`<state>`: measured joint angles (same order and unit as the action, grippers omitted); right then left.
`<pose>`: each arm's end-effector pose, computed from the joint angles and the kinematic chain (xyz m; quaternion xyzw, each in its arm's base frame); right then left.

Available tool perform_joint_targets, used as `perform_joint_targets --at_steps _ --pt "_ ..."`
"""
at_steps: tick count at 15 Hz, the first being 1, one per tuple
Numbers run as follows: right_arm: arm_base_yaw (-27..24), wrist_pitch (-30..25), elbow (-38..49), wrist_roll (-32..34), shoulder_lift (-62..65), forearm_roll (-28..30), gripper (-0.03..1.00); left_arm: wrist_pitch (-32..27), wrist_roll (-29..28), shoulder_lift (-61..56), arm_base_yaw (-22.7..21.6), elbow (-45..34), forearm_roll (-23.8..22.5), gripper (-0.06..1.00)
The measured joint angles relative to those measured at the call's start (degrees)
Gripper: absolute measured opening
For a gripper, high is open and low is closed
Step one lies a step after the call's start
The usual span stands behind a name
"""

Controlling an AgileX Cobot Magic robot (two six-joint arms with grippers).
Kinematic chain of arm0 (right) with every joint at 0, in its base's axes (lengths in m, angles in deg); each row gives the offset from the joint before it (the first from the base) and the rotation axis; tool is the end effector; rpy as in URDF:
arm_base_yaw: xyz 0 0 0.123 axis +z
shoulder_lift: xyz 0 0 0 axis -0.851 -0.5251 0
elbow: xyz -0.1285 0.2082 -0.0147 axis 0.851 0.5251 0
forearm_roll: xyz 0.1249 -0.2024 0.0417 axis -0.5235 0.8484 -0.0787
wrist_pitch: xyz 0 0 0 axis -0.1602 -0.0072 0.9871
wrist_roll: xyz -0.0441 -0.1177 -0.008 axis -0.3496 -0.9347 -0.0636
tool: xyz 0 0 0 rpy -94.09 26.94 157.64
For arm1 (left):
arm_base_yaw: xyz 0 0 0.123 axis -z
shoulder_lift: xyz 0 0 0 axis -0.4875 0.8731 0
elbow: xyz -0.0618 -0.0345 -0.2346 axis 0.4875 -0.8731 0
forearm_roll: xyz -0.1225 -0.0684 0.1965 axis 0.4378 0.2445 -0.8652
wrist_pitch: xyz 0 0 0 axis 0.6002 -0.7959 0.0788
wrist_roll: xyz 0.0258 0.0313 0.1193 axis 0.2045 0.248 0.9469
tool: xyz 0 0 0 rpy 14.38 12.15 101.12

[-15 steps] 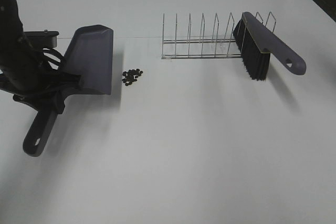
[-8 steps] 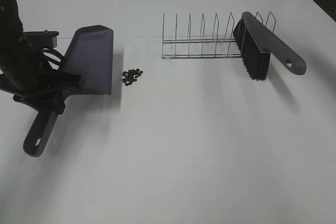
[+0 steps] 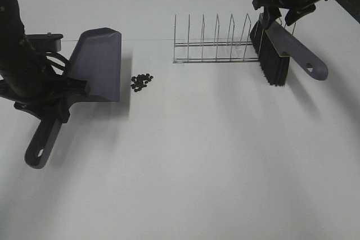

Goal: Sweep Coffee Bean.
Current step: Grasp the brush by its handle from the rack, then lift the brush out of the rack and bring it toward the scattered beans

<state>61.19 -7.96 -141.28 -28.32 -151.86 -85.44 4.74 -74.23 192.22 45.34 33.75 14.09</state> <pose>0.4989 0.0316 0.1331 -0.0988 0.9742 0.0168 0.2024 0.3244 -0.1019 0.0816 0.0156 0.9967 -0.0485 0.0632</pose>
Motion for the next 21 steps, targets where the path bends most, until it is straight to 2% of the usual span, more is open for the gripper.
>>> perform_joint_targets --at_steps 6,7,8,10,16,18,21 --pt "-0.1 4.1 -0.1 0.2 -4.8 1.9 0.47 -0.3 0.0 0.0 0.0 0.0 0.1 0.27" --pt "-0.1 4.5 -0.2 3.3 -5.6 3.5 0.32 -0.4 0.0 0.0 0.0 0.0 0.1 0.27" --pt "-0.1 4.1 -0.5 5.0 -5.6 3.5 0.29 -0.4 0.0 0.0 0.0 0.0 0.1 0.27" --pt "0.1 1.1 -2.5 7.0 -5.8 4.5 0.29 -0.4 0.0 0.0 0.0 0.0 0.1 0.27" --pt "0.1 -5.7 -9.3 7.7 -1.9 5.3 0.29 -0.5 0.0 0.0 0.0 0.0 0.1 0.27" --pt "0.1 -8.7 -9.5 7.7 1.7 3.5 0.29 -1.0 0.0 0.0 0.0 0.0 0.1 0.27" --pt "0.1 -9.3 -9.6 7.7 4.3 1.0 0.29 -2.8 0.0 0.0 0.0 0.0 -0.8 0.27"
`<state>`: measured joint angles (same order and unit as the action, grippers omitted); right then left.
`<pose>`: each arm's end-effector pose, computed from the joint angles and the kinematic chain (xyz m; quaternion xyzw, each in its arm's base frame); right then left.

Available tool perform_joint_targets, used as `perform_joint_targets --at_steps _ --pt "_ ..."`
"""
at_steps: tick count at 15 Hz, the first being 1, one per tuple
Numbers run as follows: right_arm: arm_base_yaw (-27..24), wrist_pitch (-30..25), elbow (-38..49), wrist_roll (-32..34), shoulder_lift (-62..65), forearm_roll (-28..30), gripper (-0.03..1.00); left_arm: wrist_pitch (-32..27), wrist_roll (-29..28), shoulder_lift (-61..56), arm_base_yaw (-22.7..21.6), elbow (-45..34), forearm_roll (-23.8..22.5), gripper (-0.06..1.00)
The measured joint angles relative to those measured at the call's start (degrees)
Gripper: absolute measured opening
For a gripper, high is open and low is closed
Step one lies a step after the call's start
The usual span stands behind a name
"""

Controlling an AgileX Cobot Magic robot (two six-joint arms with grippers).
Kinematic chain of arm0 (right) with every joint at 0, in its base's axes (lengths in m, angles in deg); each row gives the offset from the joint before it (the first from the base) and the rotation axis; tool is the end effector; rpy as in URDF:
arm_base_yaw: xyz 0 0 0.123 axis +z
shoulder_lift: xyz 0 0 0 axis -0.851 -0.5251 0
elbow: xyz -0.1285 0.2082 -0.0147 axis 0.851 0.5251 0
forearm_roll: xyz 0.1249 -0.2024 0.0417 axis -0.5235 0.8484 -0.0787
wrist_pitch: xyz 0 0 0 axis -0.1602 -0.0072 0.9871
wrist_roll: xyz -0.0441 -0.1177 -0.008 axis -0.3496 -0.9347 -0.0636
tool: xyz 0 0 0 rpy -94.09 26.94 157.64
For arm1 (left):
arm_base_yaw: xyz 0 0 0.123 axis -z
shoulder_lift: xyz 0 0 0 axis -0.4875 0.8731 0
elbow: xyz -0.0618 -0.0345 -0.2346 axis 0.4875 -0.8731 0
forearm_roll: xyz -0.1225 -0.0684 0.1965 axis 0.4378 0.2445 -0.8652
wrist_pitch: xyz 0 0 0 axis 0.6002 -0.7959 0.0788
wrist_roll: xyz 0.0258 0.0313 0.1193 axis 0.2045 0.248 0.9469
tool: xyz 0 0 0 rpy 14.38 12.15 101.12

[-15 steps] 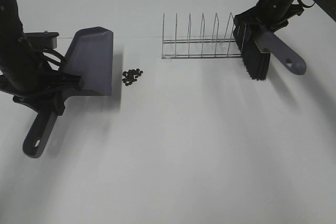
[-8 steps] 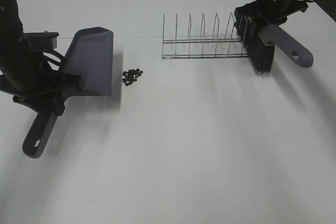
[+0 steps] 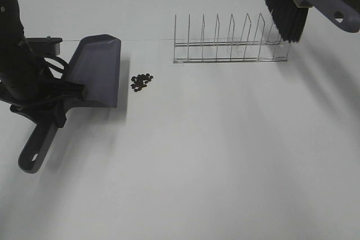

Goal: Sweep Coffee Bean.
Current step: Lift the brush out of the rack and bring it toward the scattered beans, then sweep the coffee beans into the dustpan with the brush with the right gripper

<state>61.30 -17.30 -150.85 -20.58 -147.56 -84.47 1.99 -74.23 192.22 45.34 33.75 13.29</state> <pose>0.4912 0.0307 0.2105 -0.0403 0.9698 0.0238 0.2394 0.3188 -0.0994 0.0808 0.0211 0.9982 -0.0385 0.0411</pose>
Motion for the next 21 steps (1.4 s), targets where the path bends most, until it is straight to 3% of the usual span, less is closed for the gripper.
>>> perform_joint_targets --at_steps 4,8,11,16,21 --pt "1.5 -0.2 0.5 0.0 2.3 -0.5 0.29 -1.5 -0.5 0.0 0.0 -0.1 -2.5 0.27" --pt "10.6 -0.2 6.7 2.5 5.6 6.8 0.29 -1.5 -3.2 1.7 0.0 -1.8 -6.0 0.27" --pt "16.4 -0.1 13.1 6.2 5.7 11.7 0.29 -0.1 -3.7 6.1 0.0 -1.9 -5.7 0.27" --pt "20.2 3.2 25.1 10.7 5.6 12.5 0.29 1.0 -3.7 7.3 0.0 -1.8 -5.1 0.27" --pt "25.6 7.3 25.8 15.2 -0.2 15.4 0.29 0.8 -2.9 8.0 0.0 -1.4 -4.2 0.27"
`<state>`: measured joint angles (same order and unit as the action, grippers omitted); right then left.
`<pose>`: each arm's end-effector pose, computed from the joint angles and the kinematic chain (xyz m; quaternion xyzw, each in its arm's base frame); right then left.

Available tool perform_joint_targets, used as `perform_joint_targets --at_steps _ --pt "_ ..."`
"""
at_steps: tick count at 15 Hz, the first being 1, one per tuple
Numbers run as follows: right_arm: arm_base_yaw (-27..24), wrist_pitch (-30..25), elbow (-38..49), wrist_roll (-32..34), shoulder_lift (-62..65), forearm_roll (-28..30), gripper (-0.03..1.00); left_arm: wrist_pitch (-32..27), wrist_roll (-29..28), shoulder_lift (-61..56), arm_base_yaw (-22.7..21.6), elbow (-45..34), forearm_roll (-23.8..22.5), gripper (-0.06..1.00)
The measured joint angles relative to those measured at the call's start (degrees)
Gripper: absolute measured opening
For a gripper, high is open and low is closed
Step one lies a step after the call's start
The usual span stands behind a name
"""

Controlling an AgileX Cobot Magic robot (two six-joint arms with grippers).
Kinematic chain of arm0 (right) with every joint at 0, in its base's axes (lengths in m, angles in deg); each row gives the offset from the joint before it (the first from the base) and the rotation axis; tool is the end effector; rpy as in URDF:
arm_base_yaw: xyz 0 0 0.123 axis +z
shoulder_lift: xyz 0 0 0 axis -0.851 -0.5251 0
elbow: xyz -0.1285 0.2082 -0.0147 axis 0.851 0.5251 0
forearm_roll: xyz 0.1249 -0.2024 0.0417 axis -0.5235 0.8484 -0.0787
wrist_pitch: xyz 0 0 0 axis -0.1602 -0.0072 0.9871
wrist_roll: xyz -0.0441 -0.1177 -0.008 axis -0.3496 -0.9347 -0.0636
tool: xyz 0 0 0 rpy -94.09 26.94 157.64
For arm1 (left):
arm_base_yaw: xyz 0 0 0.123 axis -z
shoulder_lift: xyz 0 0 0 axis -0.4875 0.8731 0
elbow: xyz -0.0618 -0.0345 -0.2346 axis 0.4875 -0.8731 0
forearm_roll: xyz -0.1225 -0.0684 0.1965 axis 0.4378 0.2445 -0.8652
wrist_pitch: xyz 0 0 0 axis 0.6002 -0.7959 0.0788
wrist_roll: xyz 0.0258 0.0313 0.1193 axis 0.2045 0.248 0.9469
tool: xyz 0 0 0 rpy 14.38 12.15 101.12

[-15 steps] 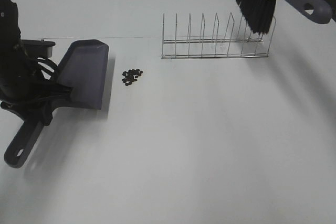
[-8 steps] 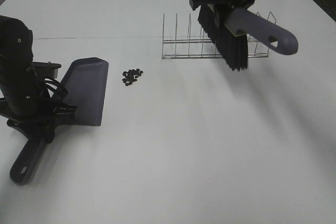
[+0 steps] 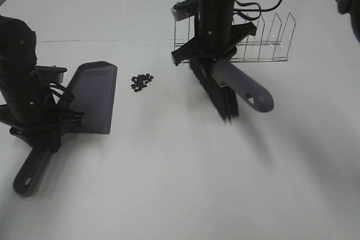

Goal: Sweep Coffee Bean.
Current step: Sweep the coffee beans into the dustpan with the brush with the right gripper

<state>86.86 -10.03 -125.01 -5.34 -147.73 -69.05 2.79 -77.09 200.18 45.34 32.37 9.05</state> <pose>0.4117 0.1954 0.0909 -0.1753 0.9759 -0.0691 0.1097 0.3069 -0.0889 0.0305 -0.0206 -0.9995 -0.0067 0.0247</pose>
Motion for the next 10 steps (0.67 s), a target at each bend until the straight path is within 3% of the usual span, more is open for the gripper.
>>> perform_joint_targets --at_steps 3,6,10 --pt "4.3 0.8 -4.6 0.7 -4.4 0.7 0.29 0.0 0.5 0.1 0.0 0.0 0.0 0.27" --pt "8.0 -2.6 -12.5 0.8 -10.1 0.5 0.29 -0.1 0.6 0.1 0.0 0.3 0.0 0.27" --pt "12.4 -7.0 -27.0 -0.2 -17.8 -4.3 0.29 -0.1 0.7 0.2 0.0 0.3 0.3 0.27"
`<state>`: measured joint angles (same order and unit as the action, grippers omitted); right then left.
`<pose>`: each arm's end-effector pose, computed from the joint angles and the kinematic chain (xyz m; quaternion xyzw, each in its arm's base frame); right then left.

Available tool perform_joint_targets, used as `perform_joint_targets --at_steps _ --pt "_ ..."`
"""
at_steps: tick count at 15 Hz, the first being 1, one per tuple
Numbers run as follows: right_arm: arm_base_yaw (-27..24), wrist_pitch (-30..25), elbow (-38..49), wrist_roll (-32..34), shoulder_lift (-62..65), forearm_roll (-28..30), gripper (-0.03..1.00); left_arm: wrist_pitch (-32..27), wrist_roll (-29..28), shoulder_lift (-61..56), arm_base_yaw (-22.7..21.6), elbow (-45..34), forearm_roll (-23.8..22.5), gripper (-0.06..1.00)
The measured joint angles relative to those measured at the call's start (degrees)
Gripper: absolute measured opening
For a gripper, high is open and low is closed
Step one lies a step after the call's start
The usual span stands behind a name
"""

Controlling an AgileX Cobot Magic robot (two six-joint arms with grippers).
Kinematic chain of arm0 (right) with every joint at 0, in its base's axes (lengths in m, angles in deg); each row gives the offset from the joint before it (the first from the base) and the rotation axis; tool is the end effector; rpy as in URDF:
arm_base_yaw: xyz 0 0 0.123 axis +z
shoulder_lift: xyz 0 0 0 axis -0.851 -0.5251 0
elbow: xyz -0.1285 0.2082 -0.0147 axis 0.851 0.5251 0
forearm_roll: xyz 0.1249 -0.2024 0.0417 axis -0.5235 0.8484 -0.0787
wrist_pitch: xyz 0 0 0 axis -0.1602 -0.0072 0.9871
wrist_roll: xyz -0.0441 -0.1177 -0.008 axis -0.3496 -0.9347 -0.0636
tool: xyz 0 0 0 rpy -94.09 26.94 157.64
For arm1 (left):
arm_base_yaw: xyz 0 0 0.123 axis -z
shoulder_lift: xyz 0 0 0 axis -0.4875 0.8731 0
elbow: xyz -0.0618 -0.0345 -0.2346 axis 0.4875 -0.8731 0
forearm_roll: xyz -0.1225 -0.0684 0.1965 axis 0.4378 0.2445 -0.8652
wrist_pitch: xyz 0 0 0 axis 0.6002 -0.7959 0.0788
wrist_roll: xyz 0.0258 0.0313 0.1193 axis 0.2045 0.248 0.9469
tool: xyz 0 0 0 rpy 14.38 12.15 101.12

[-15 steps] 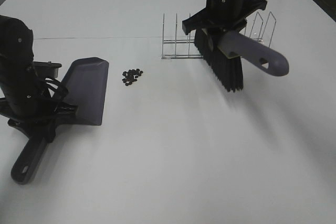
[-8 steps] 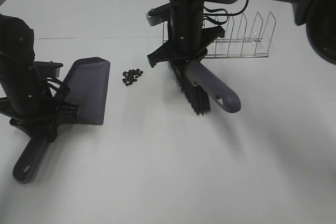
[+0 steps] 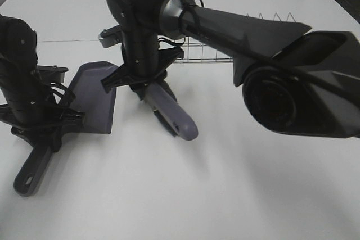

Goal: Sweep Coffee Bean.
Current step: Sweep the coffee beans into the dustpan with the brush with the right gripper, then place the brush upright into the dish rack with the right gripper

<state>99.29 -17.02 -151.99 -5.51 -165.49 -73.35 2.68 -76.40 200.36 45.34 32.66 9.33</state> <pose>0.3883 0.3137 0.0613 -0.2581 0.9585 -0.0204 0.1198 0.3076 -0.0896 0.0304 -0.0248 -0.9994 -0.0049 0.0251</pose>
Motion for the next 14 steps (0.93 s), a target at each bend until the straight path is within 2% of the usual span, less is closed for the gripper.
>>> perform_joint_targets --at_steps 3,5,12,14 --pt "2.3 -0.2 -8.4 -0.2 -1.7 -6.6 0.29 0.0 0.0 0.0 0.0 0.0 0.1 0.27" --pt "2.3 -0.2 -10.3 -0.2 -1.6 -6.8 0.29 0.0 0.0 0.0 0.0 0.0 0.2 0.27" --pt "2.3 -0.6 -10.7 -1.5 6.6 6.0 0.29 0.0 0.0 0.0 0.0 0.0 0.2 0.27" --pt "1.1 -0.6 -9.8 -2.3 9.7 6.8 0.29 0.0 0.1 0.0 0.0 0.0 0.2 0.27"
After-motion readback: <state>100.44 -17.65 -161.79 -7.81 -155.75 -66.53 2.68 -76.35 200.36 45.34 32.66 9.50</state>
